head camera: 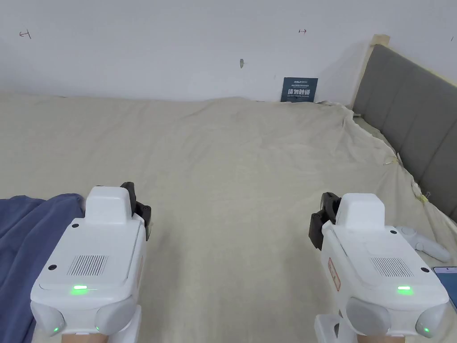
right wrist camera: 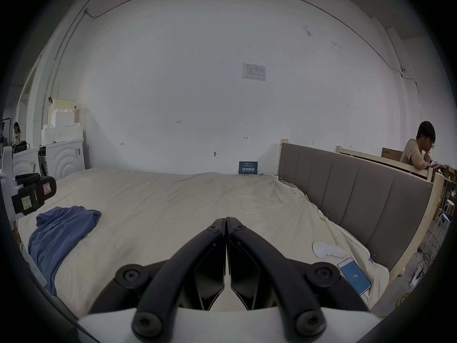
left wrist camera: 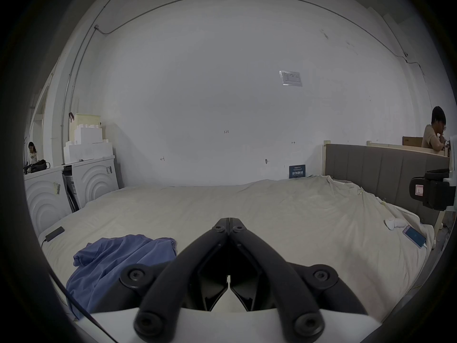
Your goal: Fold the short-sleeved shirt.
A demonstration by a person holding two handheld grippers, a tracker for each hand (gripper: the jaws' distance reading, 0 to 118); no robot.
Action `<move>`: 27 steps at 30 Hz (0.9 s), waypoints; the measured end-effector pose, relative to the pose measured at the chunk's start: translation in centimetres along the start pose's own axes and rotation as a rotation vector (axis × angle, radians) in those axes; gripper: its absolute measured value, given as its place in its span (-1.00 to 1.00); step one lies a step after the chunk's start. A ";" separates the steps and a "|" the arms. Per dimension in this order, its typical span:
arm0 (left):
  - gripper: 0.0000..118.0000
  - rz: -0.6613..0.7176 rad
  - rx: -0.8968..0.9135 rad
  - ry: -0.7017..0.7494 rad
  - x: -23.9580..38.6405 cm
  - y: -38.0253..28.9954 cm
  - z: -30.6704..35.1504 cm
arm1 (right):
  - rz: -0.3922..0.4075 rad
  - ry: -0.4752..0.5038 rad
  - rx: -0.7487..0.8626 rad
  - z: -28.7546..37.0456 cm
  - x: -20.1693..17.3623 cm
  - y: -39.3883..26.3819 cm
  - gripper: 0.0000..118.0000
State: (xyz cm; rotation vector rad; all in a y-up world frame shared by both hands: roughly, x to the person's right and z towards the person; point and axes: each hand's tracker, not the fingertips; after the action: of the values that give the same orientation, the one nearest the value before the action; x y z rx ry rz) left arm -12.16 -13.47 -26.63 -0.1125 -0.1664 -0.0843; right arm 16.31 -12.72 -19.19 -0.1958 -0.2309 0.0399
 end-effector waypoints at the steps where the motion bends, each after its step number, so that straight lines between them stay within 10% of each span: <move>1: -1.00 0.000 0.000 0.000 0.0 0.0 0.0 | 0.001 0.000 0.000 0.0 0.0 0.0 -1.00; 27: -1.00 -0.002 0.005 -0.011 0.4 0.4 0.6 | 0.010 0.007 0.001 0.2 -0.1 0.1 -1.00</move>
State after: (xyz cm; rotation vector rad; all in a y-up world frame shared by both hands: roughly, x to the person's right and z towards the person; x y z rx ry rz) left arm -11.87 -13.01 -26.01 -0.1078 -0.1776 -0.0850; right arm 16.20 -12.61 -19.04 -0.1957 -0.2225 0.0496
